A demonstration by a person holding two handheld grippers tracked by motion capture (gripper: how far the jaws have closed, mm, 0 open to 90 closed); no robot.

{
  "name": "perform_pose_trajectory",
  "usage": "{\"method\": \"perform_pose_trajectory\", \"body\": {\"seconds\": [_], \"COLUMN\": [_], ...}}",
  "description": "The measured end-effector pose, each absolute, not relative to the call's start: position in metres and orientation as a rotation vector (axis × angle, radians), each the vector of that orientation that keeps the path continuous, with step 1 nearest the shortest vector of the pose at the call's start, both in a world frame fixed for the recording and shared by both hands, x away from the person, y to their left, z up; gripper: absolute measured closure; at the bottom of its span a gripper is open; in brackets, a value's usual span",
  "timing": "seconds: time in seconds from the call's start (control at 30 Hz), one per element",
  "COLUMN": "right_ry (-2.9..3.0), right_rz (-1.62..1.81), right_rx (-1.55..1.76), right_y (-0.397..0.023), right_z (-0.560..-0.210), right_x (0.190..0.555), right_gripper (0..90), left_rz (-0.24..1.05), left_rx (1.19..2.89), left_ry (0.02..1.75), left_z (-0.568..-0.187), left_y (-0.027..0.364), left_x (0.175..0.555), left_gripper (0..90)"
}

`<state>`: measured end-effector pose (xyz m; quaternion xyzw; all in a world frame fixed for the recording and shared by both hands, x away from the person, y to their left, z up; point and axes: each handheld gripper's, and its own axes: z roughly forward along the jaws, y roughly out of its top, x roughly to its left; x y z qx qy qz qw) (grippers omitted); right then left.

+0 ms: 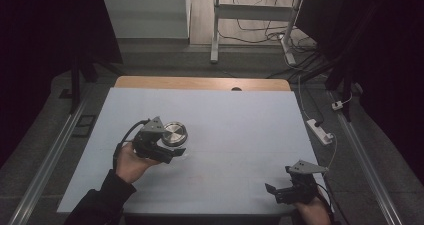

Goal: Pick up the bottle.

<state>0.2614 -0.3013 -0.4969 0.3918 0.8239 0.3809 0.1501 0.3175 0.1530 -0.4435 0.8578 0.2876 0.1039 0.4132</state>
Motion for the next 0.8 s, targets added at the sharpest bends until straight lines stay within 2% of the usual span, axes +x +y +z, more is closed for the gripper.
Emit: {"method": "perform_pose_trajectory", "body": {"seconds": [0.47,0.8], "right_ry": [2.373,2.38], "right_rz": [1.096,1.097], "right_rx": [1.116,1.105], "right_y": [-0.301,-0.301], "right_z": [-0.497,-0.497], "right_x": [0.261,0.261], "right_gripper": [0.0,3.4], "left_rz": [0.237,0.238], "left_rx": [2.199,2.213], "left_ry": [0.647,0.588], "left_z": [-0.435,-0.426], "left_y": [0.123,0.101], "left_x": [0.331,0.338], "left_gripper": [15.6,15.6]}}
